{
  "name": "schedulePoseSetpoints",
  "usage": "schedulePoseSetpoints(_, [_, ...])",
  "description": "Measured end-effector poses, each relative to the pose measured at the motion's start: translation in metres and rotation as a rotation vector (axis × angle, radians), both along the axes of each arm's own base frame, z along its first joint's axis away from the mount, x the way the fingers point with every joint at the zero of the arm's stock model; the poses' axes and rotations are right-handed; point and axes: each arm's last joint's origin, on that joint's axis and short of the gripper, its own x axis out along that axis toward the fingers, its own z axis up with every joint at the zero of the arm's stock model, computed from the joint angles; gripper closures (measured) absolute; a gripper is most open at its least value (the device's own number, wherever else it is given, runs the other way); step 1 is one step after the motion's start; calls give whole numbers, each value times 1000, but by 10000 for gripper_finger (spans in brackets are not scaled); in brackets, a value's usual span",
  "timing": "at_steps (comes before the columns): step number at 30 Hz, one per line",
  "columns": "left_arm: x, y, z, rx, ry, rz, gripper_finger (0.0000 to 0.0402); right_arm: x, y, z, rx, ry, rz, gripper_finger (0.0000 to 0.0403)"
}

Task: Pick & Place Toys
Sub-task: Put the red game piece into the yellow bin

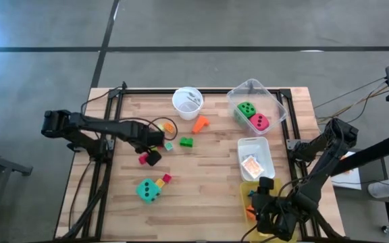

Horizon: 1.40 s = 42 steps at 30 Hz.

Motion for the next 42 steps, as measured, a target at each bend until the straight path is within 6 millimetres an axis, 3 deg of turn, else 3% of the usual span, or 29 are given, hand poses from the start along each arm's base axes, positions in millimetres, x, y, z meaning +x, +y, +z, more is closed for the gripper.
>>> schedulePoseSetpoints(15, [0, -3, -11, -11, -28, 64, 51, 1, 1, 0, 9, -11, 11, 165])
schedulePoseSetpoints(24, [14, -5, -35, -21, 44, 112, 51, 1, 1, 0, 9, -10, 12, 165])
schedulePoseSetpoints(30, [13, -7, -45, -70, 99, 82, 54, 1, 2, 0, 11, -12, 12, 165])
schedulePoseSetpoints(36, [15, -9, -46, -86, 87, 47, 114, 1, 2, -1, 14, -13, 12, 165])
schedulePoseSetpoints(42, [15, -10, -46, -98, 93, 42, 235, 2, 3, 0, 23, -19, 12, 165])
